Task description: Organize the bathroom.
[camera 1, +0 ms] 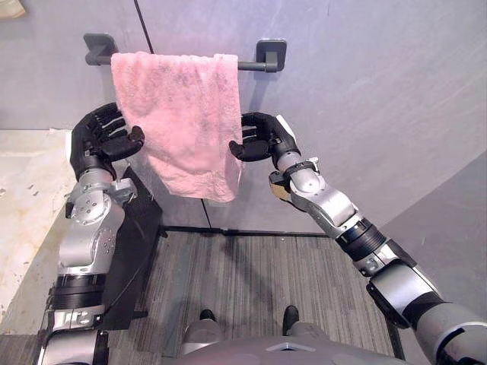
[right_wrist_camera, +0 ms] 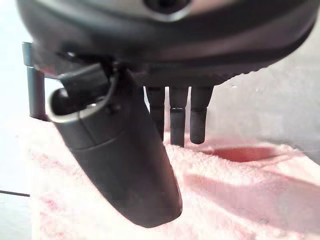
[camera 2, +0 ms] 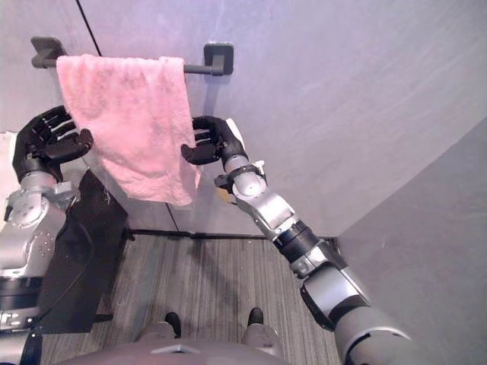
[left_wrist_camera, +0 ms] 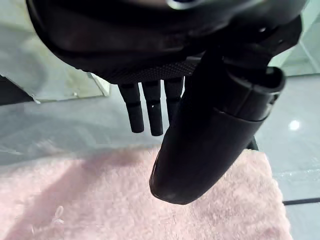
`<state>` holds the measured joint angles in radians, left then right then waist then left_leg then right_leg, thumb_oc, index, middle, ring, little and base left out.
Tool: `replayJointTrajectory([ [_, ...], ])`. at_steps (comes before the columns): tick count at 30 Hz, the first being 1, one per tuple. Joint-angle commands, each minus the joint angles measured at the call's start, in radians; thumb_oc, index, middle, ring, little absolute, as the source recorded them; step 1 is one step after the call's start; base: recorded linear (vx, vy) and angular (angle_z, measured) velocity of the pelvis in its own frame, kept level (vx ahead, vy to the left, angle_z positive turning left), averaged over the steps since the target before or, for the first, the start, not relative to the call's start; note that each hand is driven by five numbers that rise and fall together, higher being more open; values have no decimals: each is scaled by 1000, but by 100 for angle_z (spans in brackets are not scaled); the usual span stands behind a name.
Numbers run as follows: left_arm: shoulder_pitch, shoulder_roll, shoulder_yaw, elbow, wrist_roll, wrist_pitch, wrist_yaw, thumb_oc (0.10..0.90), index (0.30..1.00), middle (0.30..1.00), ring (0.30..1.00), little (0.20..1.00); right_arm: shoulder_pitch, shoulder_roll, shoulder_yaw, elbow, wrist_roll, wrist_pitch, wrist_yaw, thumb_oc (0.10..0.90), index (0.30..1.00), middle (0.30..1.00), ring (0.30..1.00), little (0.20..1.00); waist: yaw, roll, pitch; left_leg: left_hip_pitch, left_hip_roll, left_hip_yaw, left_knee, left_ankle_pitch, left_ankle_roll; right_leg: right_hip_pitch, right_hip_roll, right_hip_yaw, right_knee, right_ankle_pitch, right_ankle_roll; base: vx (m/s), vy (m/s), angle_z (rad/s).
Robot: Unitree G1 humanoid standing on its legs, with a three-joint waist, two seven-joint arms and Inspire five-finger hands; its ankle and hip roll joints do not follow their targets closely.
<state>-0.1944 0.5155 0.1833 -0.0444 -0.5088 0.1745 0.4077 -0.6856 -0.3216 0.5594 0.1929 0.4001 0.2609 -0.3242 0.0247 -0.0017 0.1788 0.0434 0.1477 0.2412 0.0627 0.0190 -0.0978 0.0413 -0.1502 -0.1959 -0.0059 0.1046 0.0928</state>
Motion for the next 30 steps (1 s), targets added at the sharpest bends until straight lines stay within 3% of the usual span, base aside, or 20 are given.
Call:
replayJointTrajectory([
  [1, -37, 68, 51, -50, 22, -89, 3, 800, 900, 900, 900, 900, -132, 45, -57, -11, -39, -76, -13, 800, 900, 900, 900, 900, 26, -11, -73, 37, -1, 8, 59, -111, 42, -52, -81, 46, 56, -75, 103, -2, -9, 3],
  [13, -25, 39, 30, -27, 32, -46, -12, 800, 900, 900, 900, 900, -120, 45, -64, 21, -91, -56, -6, 800, 900, 900, 900, 900, 20, -7, -66, 35, -1, 11, 63, -115, 42, -64, -80, 52, 60, -71, 106, -3, -5, 2],
  [15, 5, 6, 1, 56, 61, 1, -44, 800, 900, 900, 900, 900, -107, 43, -59, 58, -189, -27, 62, 800, 900, 900, 900, 900, 21, -5, -62, 28, -1, 8, 68, -116, 42, -69, -79, 50, 62, -71, 105, -61, -1, 0],
  [22, 153, -117, -28, 309, 26, 27, -143, 800, 900, 900, 900, 900, 44, -54, -67, 94, -296, 90, 313, 800, 900, 900, 900, 900, 2, -2, -40, 16, 10, -3, 86, -116, 47, -82, -56, 69, 85, -91, 83, -60, 4, -5],
  [26, 218, -158, -18, 537, -26, -86, -171, 800, 900, 900, 900, 900, 221, -127, -113, 157, -392, 25, 418, 800, 900, 900, 900, 900, -30, 1, -32, 31, 28, 11, 68, -99, 42, -74, -28, 77, 93, -113, 62, -42, -4, 1],
  [30, 216, -183, -35, 792, -8, -129, -189, 800, 900, 900, 900, 900, 366, -159, -125, 299, -485, -56, 437, 800, 900, 900, 900, 900, -66, 0, -22, 36, 61, 20, 53, -73, 25, -86, 7, 76, 125, -144, 39, -81, -46, 0],
])
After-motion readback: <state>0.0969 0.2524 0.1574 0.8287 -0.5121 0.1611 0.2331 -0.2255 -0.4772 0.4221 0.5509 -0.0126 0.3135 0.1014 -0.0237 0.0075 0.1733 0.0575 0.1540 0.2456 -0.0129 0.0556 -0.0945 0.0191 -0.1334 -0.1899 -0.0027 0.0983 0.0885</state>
